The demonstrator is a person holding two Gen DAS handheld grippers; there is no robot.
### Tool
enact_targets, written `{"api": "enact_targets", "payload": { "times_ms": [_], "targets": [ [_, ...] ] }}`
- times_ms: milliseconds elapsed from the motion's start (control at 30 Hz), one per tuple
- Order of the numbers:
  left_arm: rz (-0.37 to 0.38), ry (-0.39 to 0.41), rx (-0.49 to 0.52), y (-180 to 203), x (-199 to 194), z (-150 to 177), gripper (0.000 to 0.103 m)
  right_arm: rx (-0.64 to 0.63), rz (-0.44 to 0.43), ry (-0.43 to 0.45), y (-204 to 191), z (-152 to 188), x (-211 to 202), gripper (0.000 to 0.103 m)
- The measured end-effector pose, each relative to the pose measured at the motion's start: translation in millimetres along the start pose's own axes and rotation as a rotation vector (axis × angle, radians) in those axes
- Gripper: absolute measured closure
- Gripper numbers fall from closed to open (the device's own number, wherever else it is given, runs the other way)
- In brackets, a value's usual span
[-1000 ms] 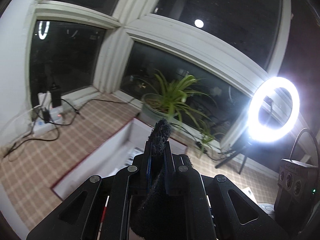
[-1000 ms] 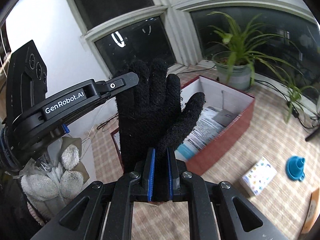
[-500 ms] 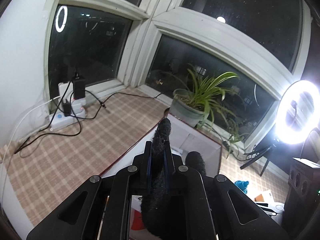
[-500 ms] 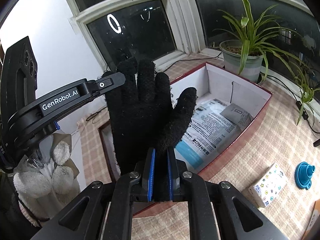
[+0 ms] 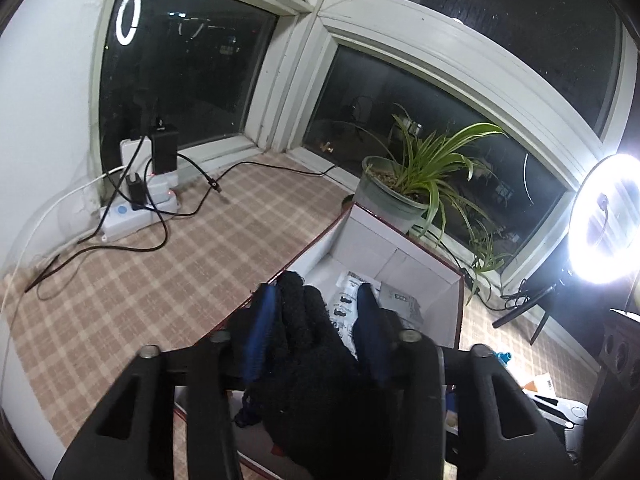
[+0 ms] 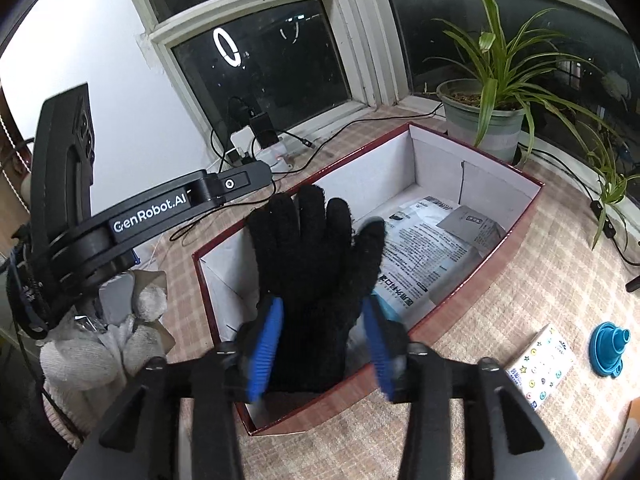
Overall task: Organize soft objects
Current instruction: 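Open both tools to drop the glove into the box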
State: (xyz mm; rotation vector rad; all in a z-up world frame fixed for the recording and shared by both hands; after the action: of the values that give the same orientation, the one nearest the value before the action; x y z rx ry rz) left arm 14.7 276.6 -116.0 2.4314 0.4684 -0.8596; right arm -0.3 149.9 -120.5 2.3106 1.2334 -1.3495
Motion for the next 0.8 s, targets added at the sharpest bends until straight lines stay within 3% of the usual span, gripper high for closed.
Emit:
{"api": "enact_targets", "payload": {
  "times_ms": [233,433,567,800],
  "targets": [
    [-0.013,0.004,-0.018,-4,-3,0,0.059,0.034,-0.003,0.020,9,3,-10,0.048],
    [-0.003,0.000,-0.024,-3,-4,1,0.059,0.080,0.003,0.023,23,14,-18,0.047],
    [0.016,-0.002,-0.015,6,-6,3,0.058,0.115,0.021,0.044,37,27,-32,0.042],
    [0.057,-0.007,0.020,30,-10,8,0.057,0.197,0.065,0.074,73,57,-63,0.041]
  ]
}}
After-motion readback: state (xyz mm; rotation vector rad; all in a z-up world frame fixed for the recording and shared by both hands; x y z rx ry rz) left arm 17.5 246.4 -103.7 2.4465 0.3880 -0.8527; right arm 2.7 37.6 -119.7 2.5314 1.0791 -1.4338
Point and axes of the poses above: each gripper's, at about its wrist camera, not at the fingertips, and x roughly the way its jaws point, y to its right, z to its underside, the point moved 5 cm from there along x, roughly the way its jaws point, and after that the axes turned 7 degrees about -y, right-handed, at the moved point
